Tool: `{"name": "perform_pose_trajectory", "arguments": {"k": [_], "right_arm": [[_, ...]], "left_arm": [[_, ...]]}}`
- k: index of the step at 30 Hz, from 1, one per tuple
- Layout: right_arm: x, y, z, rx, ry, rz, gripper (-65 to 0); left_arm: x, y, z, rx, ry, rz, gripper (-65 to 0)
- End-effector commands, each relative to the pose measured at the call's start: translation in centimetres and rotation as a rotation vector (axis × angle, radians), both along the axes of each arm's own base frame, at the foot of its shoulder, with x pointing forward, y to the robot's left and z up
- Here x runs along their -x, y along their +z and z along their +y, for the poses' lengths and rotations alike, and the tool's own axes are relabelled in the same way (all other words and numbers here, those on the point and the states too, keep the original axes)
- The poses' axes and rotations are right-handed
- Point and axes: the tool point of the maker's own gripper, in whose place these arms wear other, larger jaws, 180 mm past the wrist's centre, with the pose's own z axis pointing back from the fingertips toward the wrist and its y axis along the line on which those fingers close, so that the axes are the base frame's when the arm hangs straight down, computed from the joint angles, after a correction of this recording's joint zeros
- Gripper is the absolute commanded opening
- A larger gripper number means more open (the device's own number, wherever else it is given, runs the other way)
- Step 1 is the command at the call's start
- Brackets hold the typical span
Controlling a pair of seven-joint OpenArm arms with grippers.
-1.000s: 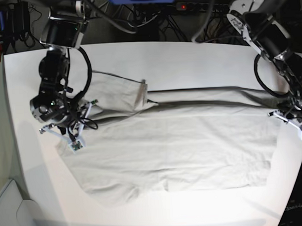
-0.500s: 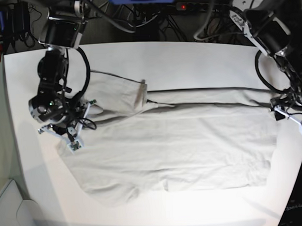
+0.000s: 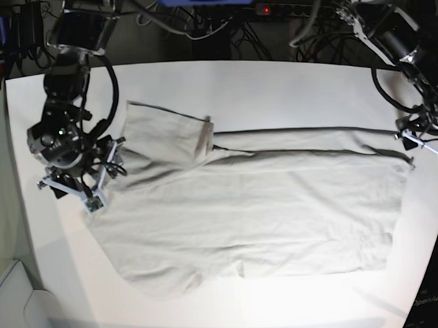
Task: Layout the t-shirt on the table in an organized manner, then fold the t-shirt properly
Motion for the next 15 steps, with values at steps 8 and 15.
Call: {"name": "perform_pose_trajectory", "arguments": {"k": [8, 15], "right_arm": [[5.3, -2.9, 3.6, -0.095, 0.002, 0.074, -19.8], [7.6, -4.9, 4.7, -0.130, -0.003, 0.141, -19.8]], "left_arm": [[-1.4, 2.2, 1.1, -0.040, -0.003, -0.063, -16.9], [-1.4, 2.3, 1.1, -0.041, -0.003, -0.067, -16.9]]}}
